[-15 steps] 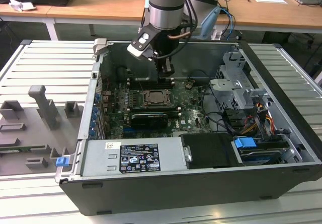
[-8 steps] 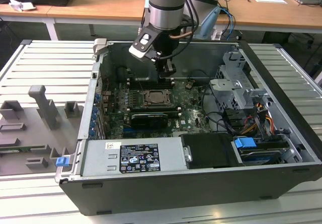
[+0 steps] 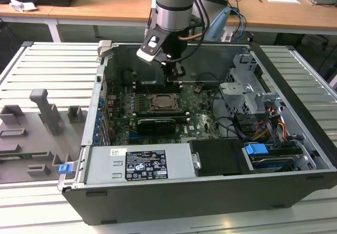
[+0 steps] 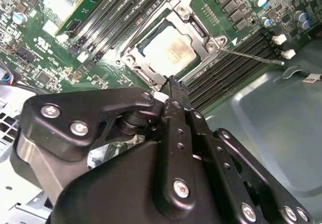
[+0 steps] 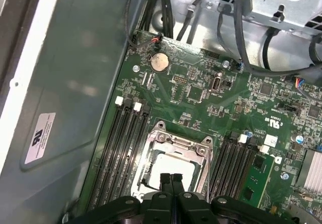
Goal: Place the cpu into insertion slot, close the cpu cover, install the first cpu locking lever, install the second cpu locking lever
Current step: 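Install the first cpu locking lever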
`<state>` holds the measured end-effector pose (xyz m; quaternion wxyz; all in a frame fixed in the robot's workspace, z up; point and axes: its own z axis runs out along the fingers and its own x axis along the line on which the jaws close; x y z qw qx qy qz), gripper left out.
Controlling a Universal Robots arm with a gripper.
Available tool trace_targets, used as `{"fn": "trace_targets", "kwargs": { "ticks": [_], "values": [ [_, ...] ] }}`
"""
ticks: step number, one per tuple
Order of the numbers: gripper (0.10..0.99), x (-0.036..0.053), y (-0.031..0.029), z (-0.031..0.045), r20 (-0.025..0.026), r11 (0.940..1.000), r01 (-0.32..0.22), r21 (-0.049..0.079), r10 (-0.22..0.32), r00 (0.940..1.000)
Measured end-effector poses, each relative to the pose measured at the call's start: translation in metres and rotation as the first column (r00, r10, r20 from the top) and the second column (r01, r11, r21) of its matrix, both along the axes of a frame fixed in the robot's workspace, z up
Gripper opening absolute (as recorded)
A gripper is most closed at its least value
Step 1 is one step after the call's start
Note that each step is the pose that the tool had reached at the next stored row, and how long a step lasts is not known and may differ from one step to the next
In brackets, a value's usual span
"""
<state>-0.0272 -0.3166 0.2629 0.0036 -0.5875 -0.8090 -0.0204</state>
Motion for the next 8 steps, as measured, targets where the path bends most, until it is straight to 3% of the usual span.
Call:
{"fn": "trace_targets", "kwargs": {
  "ticks": [8],
  "values": [
    [0.106, 0.0000, 0.0000, 0.0000, 0.0000, 0.9983, -0.057, 0.000, 0.057, 0.9983]
  ]
}}
